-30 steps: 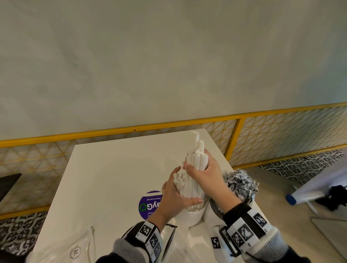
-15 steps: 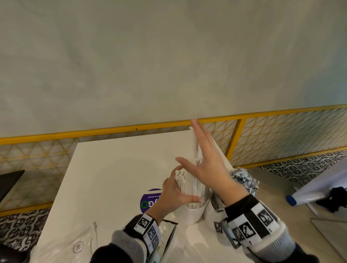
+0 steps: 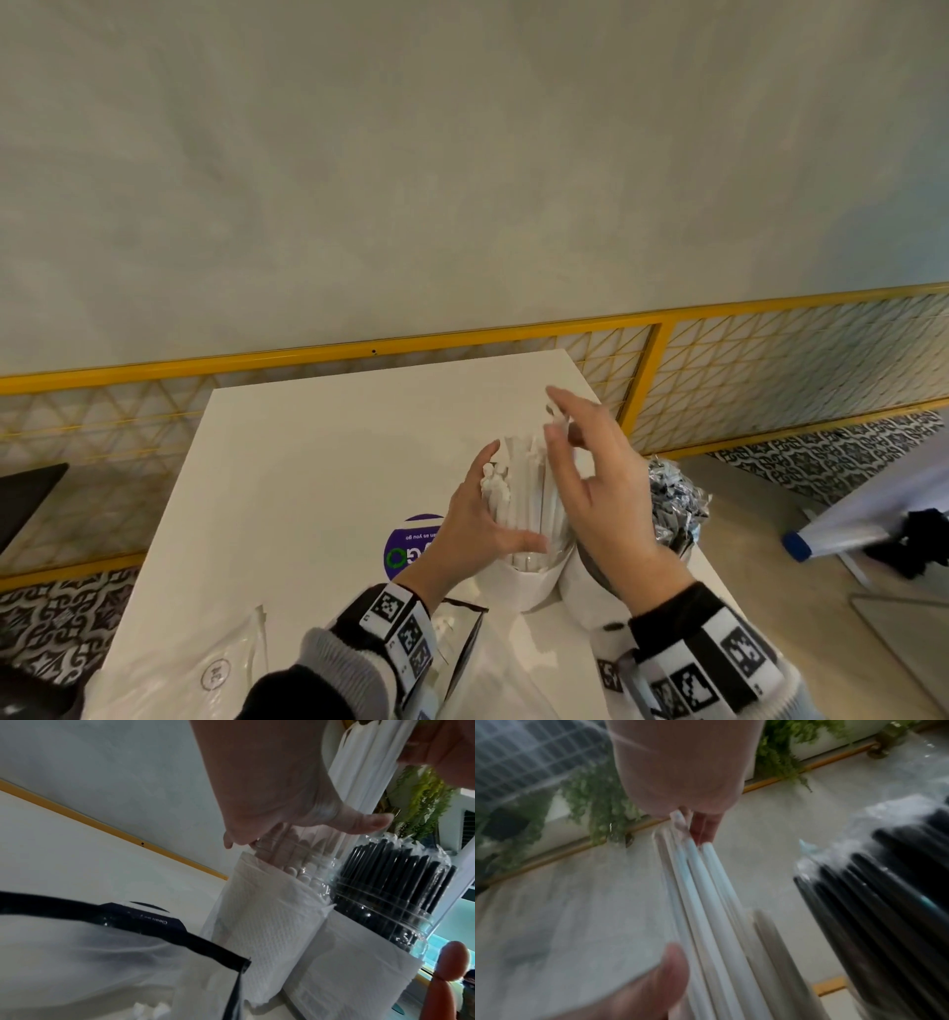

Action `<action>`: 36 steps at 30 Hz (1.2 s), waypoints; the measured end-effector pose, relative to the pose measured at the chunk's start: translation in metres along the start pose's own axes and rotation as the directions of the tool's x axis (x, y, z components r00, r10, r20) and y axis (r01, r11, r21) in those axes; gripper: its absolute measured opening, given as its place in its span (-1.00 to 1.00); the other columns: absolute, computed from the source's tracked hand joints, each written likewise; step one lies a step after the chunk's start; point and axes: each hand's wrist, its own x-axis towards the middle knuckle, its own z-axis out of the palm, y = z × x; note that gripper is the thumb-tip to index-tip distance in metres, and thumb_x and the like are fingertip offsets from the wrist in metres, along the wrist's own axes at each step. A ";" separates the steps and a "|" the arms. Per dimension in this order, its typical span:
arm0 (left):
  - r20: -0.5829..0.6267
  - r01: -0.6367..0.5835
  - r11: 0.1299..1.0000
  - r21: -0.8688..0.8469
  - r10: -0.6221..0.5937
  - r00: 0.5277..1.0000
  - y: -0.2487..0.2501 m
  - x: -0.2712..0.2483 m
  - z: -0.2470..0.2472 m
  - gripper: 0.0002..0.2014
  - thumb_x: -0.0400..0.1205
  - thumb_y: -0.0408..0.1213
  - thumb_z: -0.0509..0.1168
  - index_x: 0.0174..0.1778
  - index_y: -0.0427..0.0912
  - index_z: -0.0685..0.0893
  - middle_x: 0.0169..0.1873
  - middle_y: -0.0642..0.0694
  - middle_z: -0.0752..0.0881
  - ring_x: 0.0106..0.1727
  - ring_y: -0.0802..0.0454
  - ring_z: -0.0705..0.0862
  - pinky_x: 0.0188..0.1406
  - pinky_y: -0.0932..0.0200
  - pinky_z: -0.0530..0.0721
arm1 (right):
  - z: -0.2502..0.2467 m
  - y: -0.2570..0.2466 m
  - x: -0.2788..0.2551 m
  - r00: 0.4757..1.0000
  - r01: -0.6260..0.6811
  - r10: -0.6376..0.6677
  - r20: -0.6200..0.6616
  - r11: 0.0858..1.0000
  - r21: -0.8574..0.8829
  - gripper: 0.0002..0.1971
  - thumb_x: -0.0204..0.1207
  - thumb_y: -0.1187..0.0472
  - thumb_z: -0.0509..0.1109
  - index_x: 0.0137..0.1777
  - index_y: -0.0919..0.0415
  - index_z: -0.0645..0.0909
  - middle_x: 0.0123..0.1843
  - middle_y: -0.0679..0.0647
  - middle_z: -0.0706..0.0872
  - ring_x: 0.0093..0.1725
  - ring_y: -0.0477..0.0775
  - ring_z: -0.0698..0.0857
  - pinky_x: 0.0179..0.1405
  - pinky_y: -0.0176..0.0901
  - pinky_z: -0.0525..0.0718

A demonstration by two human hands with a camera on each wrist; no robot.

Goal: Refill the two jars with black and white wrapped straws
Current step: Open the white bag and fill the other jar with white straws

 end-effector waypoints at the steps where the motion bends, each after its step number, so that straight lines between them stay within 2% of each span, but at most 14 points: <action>1: 0.020 0.018 1.000 -0.010 -0.018 1.000 0.002 -0.001 -0.003 0.10 0.14 -0.18 0.70 0.49 0.30 0.17 0.35 0.35 0.42 0.38 0.41 0.43 0.34 0.38 0.50 | -0.002 0.001 0.006 1.000 -0.028 0.028 0.014 0.999 0.022 -0.73 0.63 0.22 0.23 0.28 0.15 0.59 0.10 -0.02 0.69 0.01 -0.22 0.65 -0.02 -0.48 0.61; 3: 0.051 0.033 0.999 -0.011 -0.032 0.998 0.002 0.001 -0.012 -0.08 0.22 -0.28 0.67 0.38 0.30 0.30 0.26 0.40 0.49 0.23 0.58 0.48 0.05 0.61 0.54 | -0.004 0.009 0.014 0.994 -0.084 0.083 0.067 0.996 0.010 -0.75 0.65 0.24 0.22 0.22 0.16 0.65 0.08 -0.06 0.70 0.00 -0.33 0.62 -0.06 -0.57 0.56; 6: 0.059 0.042 0.999 0.009 -0.043 0.997 0.001 0.006 -0.023 -0.27 0.27 -0.16 0.65 0.33 0.21 0.49 0.26 0.23 0.62 0.27 0.42 0.54 0.16 0.48 0.56 | -0.002 0.019 0.008 0.978 -0.164 0.165 0.126 0.986 -0.021 -0.77 0.63 0.24 0.22 0.15 0.15 0.68 0.05 -0.12 0.69 -0.01 -0.39 0.61 -0.05 -0.55 0.55; 10: 0.045 -0.001 0.999 0.036 0.000 0.999 0.006 0.011 -0.027 -0.54 0.42 -0.23 0.55 0.15 0.25 0.59 0.10 0.24 0.71 0.07 0.62 0.57 0.03 0.59 0.52 | -0.006 0.018 -0.008 0.942 -0.285 0.283 0.179 0.958 -0.010 -0.73 0.65 0.05 0.18 0.21 0.03 0.64 0.16 -0.20 0.70 0.23 -0.29 0.58 0.19 -0.43 0.51; 14: -0.135 -0.070 0.997 0.009 0.071 0.988 0.012 0.012 -0.027 -0.76 0.54 -0.28 0.43 -0.03 0.21 0.70 -0.06 0.15 0.80 0.10 0.12 0.72 0.27 0.02 0.64 | -0.004 0.009 -0.016 0.878 -0.435 0.402 0.261 0.896 0.085 -0.70 0.63 -0.10 0.18 0.29 -0.12 0.53 0.19 -0.35 0.63 0.20 -0.45 0.55 0.07 -0.62 0.46; 17: -0.228 -0.161 0.985 -0.057 0.144 0.963 0.027 0.013 -0.026 -0.83 0.62 -0.30 0.32 0.00 0.08 0.73 -0.05 0.07 0.81 0.05 0.07 0.74 0.16 0.09 0.70 | 0.003 0.007 -0.029 0.856 -0.445 0.394 0.334 0.891 0.089 -0.65 0.63 -0.05 0.20 0.41 -0.25 0.39 0.32 -0.45 0.50 0.33 -0.55 0.43 0.23 -0.65 0.36; 22: -0.081 -0.122 0.991 -0.049 0.118 0.990 0.035 0.011 -0.021 -0.71 0.71 0.00 0.05 0.33 0.21 0.50 0.28 0.24 0.59 0.34 0.34 0.55 0.05 0.67 0.47 | 0.016 0.012 -0.058 0.857 -0.399 0.390 0.337 0.916 -0.044 -0.28 0.50 -0.28 0.27 0.60 -0.18 0.08 0.68 -0.20 0.05 0.66 -0.23 -0.02 0.60 -0.16 0.09; 24: -0.049 -0.114 0.991 -0.069 0.111 0.993 0.032 0.006 -0.015 -0.38 0.56 0.34 0.00 0.53 0.19 0.28 0.40 0.39 0.38 0.46 0.42 0.35 0.13 0.70 0.36 | 0.020 0.016 -0.057 0.871 -0.411 0.428 0.241 0.904 -0.120 -0.01 0.32 -0.40 0.36 0.63 -0.10 -0.05 0.71 -0.05 -0.07 0.68 -0.10 -0.12 0.61 -0.05 0.02; 26: -0.073 -0.123 0.985 -0.120 0.115 0.991 0.029 0.004 -0.009 0.02 0.25 0.61 0.09 0.59 0.16 0.15 0.44 0.39 0.31 0.46 0.43 0.30 0.30 0.55 0.33 | 0.022 0.016 -0.048 0.786 -0.562 0.567 0.246 0.821 -0.098 0.24 0.16 -0.33 0.55 0.65 -0.04 -0.22 0.71 -0.04 -0.17 0.68 -0.08 -0.16 0.60 -0.08 0.03; 28: -0.059 -0.077 0.976 -0.201 0.067 0.996 0.034 0.005 -0.007 0.11 0.19 0.57 0.24 0.62 0.16 0.07 0.53 0.19 0.31 0.50 0.25 0.32 0.42 0.27 0.35 | 0.027 0.021 -0.043 0.653 -0.714 0.685 0.325 0.699 -0.039 0.38 0.08 -0.15 0.69 0.65 -0.02 -0.31 0.69 -0.03 -0.06 0.66 -0.04 0.00 0.56 -0.12 0.18; 30: 0.007 -0.019 0.969 -0.245 0.021 1.000 0.042 0.007 -0.003 -0.06 0.40 0.26 0.35 0.63 0.12 0.03 0.59 0.03 0.27 0.49 0.17 0.34 0.43 0.20 0.37 | 0.035 0.032 -0.047 0.582 -0.791 0.737 0.343 0.611 0.029 0.39 0.07 0.05 0.75 0.65 -0.08 -0.29 0.53 -0.02 0.26 0.56 0.00 0.30 0.44 -0.11 0.42; 32: 0.037 0.015 0.972 -0.236 -0.007 0.999 0.044 0.011 0.000 -0.13 0.48 0.11 0.41 0.62 0.14 0.05 0.60 -0.03 0.29 0.50 0.09 0.40 0.50 0.13 0.39 | 0.042 0.041 -0.053 0.573 -0.813 0.757 0.314 0.574 0.099 0.30 0.10 0.21 0.72 0.64 -0.18 -0.18 0.38 -0.08 0.36 0.48 0.04 0.44 0.37 0.04 0.58; 34: 0.026 -0.005 0.973 -0.233 0.011 1.000 0.043 0.012 0.002 -0.13 0.34 0.19 0.41 0.55 0.26 0.16 0.54 -0.04 0.39 0.47 0.03 0.48 0.51 0.00 0.45 | 0.045 0.044 -0.056 0.609 -0.792 0.743 0.279 0.588 0.165 0.22 0.08 0.24 0.68 0.60 -0.28 -0.04 0.43 -0.02 0.41 0.43 0.04 0.51 0.30 0.11 0.65; 36: -0.007 -0.082 0.962 -0.260 0.083 0.997 0.043 0.009 0.001 -0.26 0.31 0.15 0.40 0.42 0.33 0.29 0.45 -0.03 0.51 0.41 0.06 0.56 0.44 0.03 0.54 | 0.042 0.043 -0.057 0.679 -0.734 0.697 0.230 0.638 0.234 0.14 0.12 0.27 0.66 0.58 -0.27 0.04 0.44 -0.08 0.43 0.41 -0.16 0.50 0.28 -0.18 0.64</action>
